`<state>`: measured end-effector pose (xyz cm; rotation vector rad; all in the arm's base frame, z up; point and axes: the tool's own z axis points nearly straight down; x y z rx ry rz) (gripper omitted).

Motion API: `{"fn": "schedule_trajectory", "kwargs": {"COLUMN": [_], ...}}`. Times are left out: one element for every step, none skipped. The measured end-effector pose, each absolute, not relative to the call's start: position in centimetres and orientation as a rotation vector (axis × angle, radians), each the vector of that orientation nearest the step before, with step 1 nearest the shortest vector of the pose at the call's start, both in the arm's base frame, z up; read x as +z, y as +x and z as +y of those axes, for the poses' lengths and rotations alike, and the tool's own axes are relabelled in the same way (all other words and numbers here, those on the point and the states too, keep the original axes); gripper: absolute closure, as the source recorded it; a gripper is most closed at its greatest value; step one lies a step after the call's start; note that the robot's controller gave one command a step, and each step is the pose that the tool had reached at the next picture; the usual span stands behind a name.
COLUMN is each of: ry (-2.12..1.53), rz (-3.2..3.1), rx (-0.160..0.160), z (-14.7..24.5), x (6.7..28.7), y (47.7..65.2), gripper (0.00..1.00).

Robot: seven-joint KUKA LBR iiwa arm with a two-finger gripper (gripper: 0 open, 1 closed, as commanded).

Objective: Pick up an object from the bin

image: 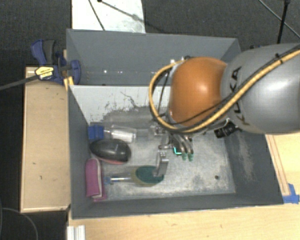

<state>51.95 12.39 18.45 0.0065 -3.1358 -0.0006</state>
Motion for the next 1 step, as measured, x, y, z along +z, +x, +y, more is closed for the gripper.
{"fn": "schedule_trajectory", "kwargs": {"ry": [0.49], "rz": [-3.114], "rx": [-0.003], "z": [14.86], "x": [7.05], "y": [48.17], "gripper": [0.0]}}
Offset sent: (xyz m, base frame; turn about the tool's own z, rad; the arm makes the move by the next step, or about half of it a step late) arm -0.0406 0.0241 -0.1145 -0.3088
